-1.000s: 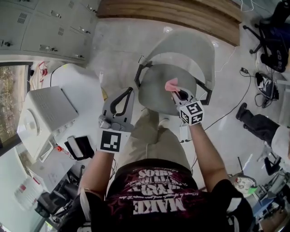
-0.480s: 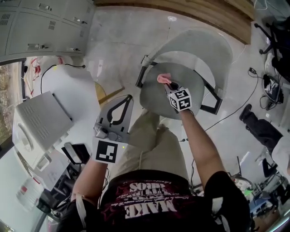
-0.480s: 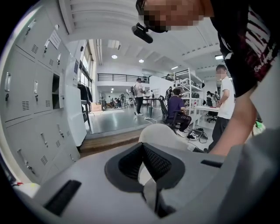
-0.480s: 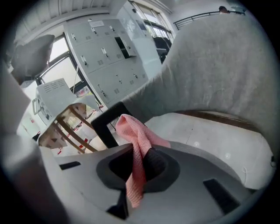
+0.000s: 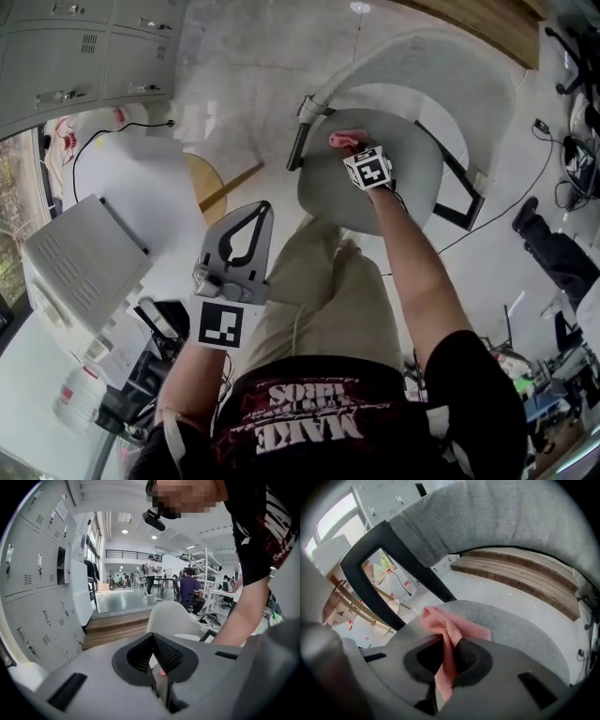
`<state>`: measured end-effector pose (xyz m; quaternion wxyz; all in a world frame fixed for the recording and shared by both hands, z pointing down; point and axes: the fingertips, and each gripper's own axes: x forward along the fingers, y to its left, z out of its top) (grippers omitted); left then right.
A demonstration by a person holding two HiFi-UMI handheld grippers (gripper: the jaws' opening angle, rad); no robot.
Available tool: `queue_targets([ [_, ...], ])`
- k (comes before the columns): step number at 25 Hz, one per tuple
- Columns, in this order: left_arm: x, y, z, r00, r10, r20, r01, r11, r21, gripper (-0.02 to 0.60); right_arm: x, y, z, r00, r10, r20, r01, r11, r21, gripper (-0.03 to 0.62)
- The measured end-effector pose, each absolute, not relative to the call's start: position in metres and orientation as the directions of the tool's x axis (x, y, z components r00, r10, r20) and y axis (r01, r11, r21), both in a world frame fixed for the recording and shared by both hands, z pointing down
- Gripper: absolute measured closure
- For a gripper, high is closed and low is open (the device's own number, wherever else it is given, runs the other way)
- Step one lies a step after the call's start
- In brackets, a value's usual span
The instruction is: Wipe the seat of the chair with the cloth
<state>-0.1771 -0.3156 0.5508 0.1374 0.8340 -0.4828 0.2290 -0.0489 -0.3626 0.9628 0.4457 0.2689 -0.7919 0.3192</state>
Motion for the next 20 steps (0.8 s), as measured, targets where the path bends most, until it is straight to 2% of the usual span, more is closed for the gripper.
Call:
queue_targets([
  [6, -0.167, -0.328, 0.551, 0.442, -0.739, 0.508, -0.864, -0.503, 0.02, 0.578, 0.052, -0.369, 0.968, -0.363, -0.188, 0.913, -0.834, 0.502, -0.228, 0.563],
  [11, -0.155, -0.339, 0.547, 0.467, -0.739, 0.487, -0.853, -0.521, 0.028, 0.578, 0.154, -0.362, 0.971, -0.227, -0.208, 0.951, -0.907, 0.401, -0.128, 0.564],
  [14, -0.152, -0.341, 0.545, 0.47, -0.736, 0.487, -0.85, -0.527, 0.024, 0.578, 0.19, -0.356, 0.967, -0.12, -0.194, 0.974, -0.931, 0.361, -0.043, 0.564],
  [16, -0.152, -0.342, 0.542, 0.47, -0.738, 0.485, -0.849, -0.528, 0.02, 0.578, 0.187, -0.356, 0.962, -0.111, -0.204, 0.973, -0.935, 0.354, -0.032, 0.563],
  [20, -0.153, -0.344, 0.537, 0.464, -0.749, 0.474, -0.855, -0.518, 0.019, 0.578, 0.104, -0.354, 0.937, -0.286, -0.25, 0.925, -0.878, 0.454, -0.149, 0.563],
])
